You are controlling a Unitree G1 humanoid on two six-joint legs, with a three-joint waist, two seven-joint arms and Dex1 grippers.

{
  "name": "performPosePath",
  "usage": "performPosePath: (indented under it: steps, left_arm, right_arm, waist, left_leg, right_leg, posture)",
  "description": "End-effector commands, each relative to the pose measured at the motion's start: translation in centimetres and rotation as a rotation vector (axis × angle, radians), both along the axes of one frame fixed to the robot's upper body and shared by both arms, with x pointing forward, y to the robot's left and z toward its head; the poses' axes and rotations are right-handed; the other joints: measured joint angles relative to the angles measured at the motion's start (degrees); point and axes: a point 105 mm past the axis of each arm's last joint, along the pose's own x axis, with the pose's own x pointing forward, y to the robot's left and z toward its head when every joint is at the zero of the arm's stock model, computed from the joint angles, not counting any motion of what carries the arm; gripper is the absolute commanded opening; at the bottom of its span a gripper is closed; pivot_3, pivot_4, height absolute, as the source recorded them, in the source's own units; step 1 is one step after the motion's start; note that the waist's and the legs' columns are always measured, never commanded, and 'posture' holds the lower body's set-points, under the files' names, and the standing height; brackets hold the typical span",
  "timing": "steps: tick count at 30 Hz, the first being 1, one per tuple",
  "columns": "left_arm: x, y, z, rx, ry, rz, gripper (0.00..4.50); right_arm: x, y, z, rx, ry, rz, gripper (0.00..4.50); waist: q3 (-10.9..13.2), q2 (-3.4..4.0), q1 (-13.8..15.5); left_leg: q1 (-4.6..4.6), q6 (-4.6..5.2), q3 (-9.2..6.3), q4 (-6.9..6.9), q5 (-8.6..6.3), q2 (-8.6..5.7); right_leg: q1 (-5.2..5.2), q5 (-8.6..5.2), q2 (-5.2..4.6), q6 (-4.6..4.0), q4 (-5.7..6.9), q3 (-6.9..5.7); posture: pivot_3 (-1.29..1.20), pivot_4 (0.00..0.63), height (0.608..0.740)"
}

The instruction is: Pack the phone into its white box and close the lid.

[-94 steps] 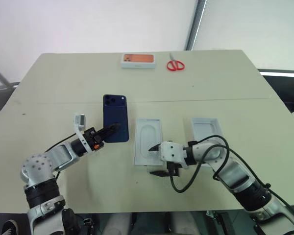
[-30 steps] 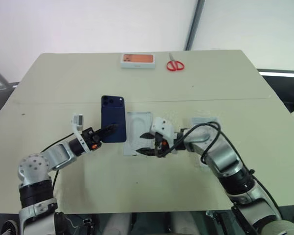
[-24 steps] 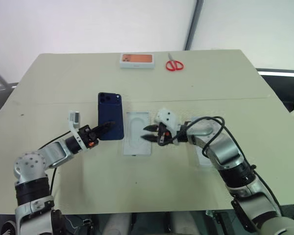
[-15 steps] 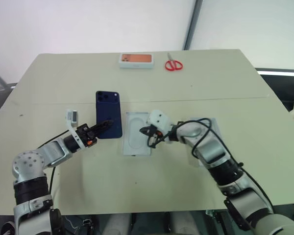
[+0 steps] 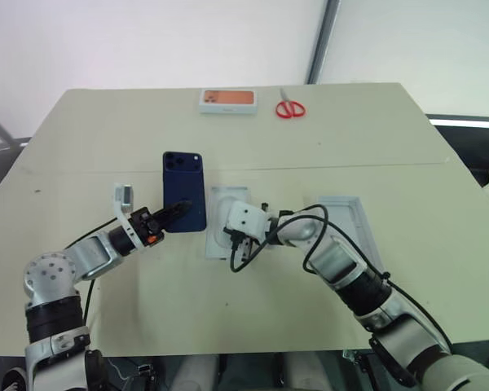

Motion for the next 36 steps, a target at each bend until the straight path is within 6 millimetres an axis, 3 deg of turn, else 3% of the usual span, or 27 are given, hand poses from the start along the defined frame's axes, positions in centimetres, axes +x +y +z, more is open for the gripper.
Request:
performPosePath:
  steps: [1,3,8,14,26,35,36]
  left_arm:
    - [-0.6,-0.9,1.1,-0.021,-0.044,-0.044,0.0]
    - [-0.5,-1.2,0.9,-0.028,-0.037,-0.049,0.0]
    - [-0.3,-2.4,0.6,-0.051,-0.019,-0.068,0.0]
    - [0.0,-3.8,-0.8,-0.055,0.06,-0.09,0.0]
    - [0.3,-5.3,-1.8,0.006,0.107,-0.136,0.0]
    - [-0.1,-5.3,-0.8,0.018,0.082,-0.187,4.19]
    - [0.0,-5.3,-0.6,0.031,0.072,-0.186,4.19]
  right_arm:
    - [0.4,-0.1,0.5,0.037,0.008,-0.023,0.06]
    - [1.0,-0.7,1.7,0.08,-0.003,-0.048,0.06]
    - [1.9,-5.2,4.1,0.153,0.002,-0.121,0.06]
    - [2.0,-9.7,3.8,0.125,0.007,-0.187,0.06]
    - [2.3,-9.2,3.7,0.153,-0.009,-0.221,0.06]
    - [2.5,-9.1,3.6,0.148,-0.014,-0.226,0.0]
    - [2.6,-9.0,3.6,0.153,-0.015,-0.227,0.0]
  waist:
    - [0.0,0.0,0.0]
    - [0.0,0.0,0.1]
    - [0.0,-0.01,0.4]
    - [0.0,-0.01,0.1]
    - [0.0,-0.01,0.2]
    - [0.0,-0.01,0.3]
    - [0.0,-0.01,0.2]
  left_leg:
    - [0.0,0.0,0.0,-0.01,0.0,0.0]
    - [-0.01,0.0,0.0,0.0,0.0,0.01]
    - [-0.03,0.02,-0.03,0.05,-0.01,-0.06]
    - [-0.03,0.02,0.01,-0.02,-0.01,-0.01]
    - [-0.05,0.03,0.07,0.01,-0.01,-0.01]
    - [-0.03,0.03,0.04,0.05,0.0,-0.02]
    - [-0.03,0.02,0.04,0.04,0.0,-0.02]
  right_leg:
    - [0.0,0.0,0.0,0.0,0.0,0.0]
    - [0.02,0.0,0.01,0.0,0.0,0.0]
    - [0.06,0.0,-0.05,0.0,-0.03,-0.03]
    - [0.21,0.0,-0.03,0.0,-0.04,-0.02]
    - [0.18,0.0,-0.04,0.01,-0.02,0.02]
    - [0.25,0.0,-0.04,0.01,-0.02,-0.01]
    - [0.25,0.0,-0.04,0.01,-0.02,-0.01]
  posture:
    - [0.0,0.15,0.74]
    - [0.0,0.15,0.74]
    - [0.0,0.15,0.74]
    - [0.0,0.15,0.74]
    - [0.0,0.15,0.74]
    - [0.0,0.15,0.74]
    - [0.0,0.15,0.74]
